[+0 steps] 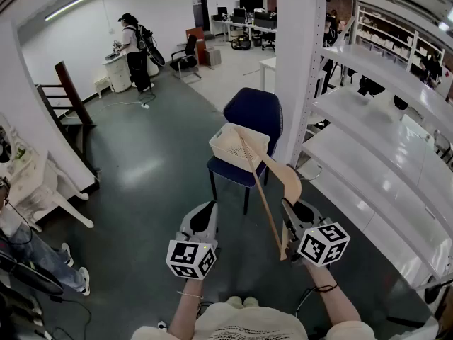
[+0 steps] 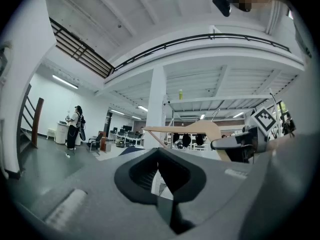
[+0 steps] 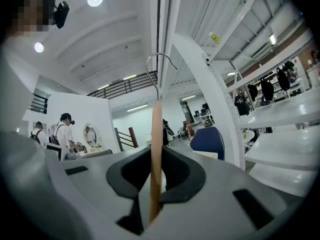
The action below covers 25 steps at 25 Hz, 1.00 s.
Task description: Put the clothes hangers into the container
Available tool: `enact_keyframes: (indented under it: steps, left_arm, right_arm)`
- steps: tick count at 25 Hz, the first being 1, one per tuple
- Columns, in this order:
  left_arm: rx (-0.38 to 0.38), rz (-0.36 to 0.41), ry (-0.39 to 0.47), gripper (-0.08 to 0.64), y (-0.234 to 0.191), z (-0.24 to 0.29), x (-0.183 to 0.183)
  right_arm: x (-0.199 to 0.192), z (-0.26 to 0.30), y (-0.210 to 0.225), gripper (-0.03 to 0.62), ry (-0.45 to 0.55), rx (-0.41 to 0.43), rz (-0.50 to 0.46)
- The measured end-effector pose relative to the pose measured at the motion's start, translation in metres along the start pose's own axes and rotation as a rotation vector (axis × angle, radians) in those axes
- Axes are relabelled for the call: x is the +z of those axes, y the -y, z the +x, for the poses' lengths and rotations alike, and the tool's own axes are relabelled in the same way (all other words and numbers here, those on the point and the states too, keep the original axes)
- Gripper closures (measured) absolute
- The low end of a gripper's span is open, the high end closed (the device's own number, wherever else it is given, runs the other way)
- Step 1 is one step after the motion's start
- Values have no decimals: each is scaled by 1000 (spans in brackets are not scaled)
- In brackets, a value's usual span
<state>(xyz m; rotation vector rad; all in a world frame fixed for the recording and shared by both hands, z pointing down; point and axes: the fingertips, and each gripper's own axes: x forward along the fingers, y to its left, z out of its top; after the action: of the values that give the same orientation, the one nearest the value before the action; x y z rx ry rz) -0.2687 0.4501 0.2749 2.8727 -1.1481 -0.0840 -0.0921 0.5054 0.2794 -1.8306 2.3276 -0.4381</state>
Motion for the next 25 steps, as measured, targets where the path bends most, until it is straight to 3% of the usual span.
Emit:
enact_keyframes:
  steps: [17,25]
  left_arm:
    - [5,-4,9,538,24,-7,-10]
    - [21,-20,5,538,9,28,-15]
  right_arm:
    - [6,-22,12,538,40,23,-2]
    - [9,9,37,538,19,31,-7]
